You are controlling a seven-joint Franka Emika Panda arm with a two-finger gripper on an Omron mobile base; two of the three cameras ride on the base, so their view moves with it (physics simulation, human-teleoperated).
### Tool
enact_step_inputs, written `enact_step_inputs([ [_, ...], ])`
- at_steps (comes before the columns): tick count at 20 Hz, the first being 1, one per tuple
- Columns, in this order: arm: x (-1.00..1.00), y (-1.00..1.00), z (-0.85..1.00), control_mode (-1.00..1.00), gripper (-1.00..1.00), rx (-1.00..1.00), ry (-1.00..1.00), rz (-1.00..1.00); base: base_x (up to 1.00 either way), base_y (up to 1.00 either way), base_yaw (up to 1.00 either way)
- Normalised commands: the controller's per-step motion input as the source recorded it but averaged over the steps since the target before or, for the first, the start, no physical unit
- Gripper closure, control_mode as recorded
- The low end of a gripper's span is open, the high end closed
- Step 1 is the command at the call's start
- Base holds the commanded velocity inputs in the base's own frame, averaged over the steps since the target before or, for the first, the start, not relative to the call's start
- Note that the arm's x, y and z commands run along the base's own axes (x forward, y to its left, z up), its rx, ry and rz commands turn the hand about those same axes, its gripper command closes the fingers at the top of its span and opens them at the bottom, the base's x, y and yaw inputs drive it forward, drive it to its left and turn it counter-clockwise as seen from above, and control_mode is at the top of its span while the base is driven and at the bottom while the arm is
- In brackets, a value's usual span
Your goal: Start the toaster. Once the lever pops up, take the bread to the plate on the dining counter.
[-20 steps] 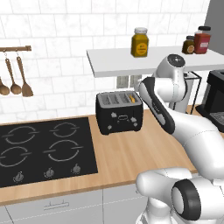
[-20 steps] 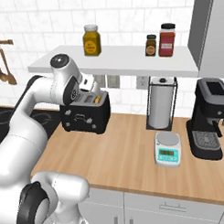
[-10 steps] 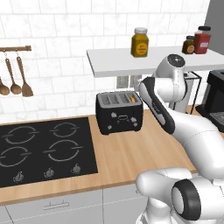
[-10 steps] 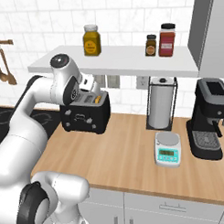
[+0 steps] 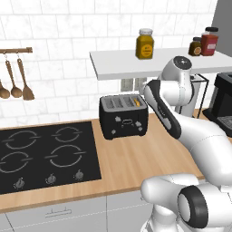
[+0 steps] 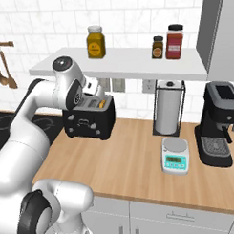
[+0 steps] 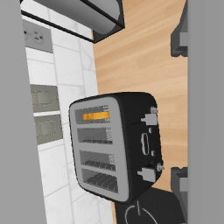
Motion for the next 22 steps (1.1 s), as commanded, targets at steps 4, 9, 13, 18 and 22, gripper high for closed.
enact_step_inputs([
  [4,0.00,0.00,0.00,-1.00,-1.00,0.00,0.00,0.00,0.00,0.00,0.00],
  [9,0.00,0.00,0.00,-1.00,-1.00,0.00,0.00,0.00,0.00,0.00,0.00],
  [13,0.00,0.00,0.00,-1.00,-1.00,0.00,0.00,0.00,0.00,0.00,0.00],
  [18,0.00,0.00,0.00,-1.00,-1.00,0.00,0.00,0.00,0.00,0.00,0.00],
  [22,0.00,0.00,0.00,-1.00,-1.00,0.00,0.00,0.00,0.00,0.00,0.00],
])
